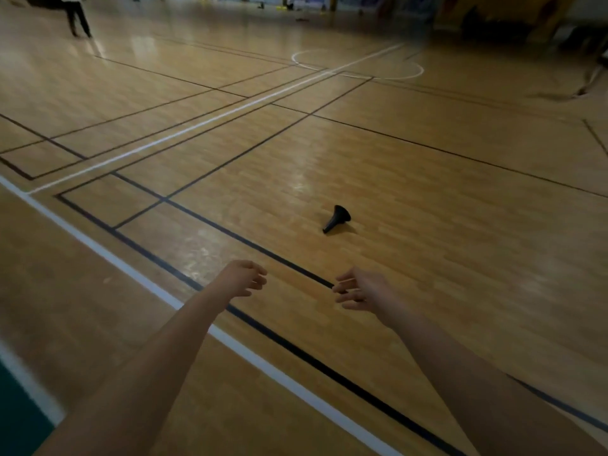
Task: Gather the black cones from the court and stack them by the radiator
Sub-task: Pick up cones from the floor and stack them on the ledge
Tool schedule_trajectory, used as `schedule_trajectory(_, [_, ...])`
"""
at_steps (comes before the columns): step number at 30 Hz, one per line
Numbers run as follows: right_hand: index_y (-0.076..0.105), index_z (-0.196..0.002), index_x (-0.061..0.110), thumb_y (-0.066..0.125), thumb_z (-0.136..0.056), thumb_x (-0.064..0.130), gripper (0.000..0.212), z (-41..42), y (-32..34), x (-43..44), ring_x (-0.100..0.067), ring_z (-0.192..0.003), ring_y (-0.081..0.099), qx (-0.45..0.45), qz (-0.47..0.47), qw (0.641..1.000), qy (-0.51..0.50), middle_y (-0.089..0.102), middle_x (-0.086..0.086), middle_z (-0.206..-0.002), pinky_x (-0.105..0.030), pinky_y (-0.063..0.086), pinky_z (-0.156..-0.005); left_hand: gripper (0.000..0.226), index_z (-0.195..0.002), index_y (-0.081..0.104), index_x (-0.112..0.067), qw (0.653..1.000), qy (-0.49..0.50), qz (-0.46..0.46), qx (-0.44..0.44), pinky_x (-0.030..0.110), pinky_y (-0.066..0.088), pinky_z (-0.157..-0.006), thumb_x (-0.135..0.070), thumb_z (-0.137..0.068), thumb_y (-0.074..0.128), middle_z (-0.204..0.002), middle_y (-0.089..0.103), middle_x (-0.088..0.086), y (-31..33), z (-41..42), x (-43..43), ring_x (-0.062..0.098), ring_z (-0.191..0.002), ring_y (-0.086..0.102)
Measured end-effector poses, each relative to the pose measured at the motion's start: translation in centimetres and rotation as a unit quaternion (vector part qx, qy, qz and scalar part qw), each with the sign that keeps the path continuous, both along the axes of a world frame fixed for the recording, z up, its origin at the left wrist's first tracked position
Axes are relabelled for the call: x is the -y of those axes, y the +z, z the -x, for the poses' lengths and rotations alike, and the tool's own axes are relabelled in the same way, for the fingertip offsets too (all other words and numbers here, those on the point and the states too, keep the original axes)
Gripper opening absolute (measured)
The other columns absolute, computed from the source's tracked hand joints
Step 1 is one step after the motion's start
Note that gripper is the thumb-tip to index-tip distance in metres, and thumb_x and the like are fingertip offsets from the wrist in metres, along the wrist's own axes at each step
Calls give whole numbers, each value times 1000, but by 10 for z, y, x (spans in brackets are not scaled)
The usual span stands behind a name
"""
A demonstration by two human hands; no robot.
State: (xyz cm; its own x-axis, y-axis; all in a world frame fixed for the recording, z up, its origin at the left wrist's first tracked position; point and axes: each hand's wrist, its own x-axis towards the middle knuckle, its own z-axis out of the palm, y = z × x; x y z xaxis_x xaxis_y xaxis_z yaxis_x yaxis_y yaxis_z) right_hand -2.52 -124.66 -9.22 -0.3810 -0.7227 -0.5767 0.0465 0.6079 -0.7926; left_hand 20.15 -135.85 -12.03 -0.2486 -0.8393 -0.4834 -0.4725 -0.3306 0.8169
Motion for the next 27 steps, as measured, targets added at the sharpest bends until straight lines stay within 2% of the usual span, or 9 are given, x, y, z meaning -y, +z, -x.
schedule_trajectory(4, [67,-101,6,52,-96,19,21,62,-5,46,-26,-83,72,5,-3,999,-36,74,-10,-91,-35,59,-72,20,-96,68,-9,999,-48,-5,5,39,51,-89,-10,-95,48,-94,70,9,-6,76,50,23,-93,66])
schedule_trajectory(10, [65,-105,4,47,-99,19,25,184,-5,117,-28,-87,71,16,20,996,-84,72,-13,-96,-37,59,-77,24,-102,66,-9,996,-90,2,18,36,51,-83,-13,-99,42,-99,69,10,-6,209,136,24,-95,65])
schedule_trajectory(16, [64,-106,5,45,-100,22,26,305,2,193,-27,-86,70,4,26,997,-71,72,-13,-98,-35,57,-74,24,-101,65,-8,995,-90,-5,34,39,49,-90,-14,-98,42,-99,68,10,-5,317,230,24,-96,64])
schedule_trajectory(23, [67,-100,6,51,-94,19,21,387,-6,302,-24,-72,71,-3,33,997,-64,74,-11,-86,-32,57,-65,22,-99,66,-8,995,-75,-30,59,40,52,-90,-15,-97,46,-97,70,10,-24,385,324,23,-94,66])
schedule_trajectory(27, [64,-104,6,43,-98,20,26,422,-15,383,-24,-74,70,-1,27,999,-39,73,-10,-90,-31,56,-64,22,-99,66,-9,995,-66,-35,65,37,52,-84,-14,-97,45,-97,70,9,-36,417,397,22,-94,66])
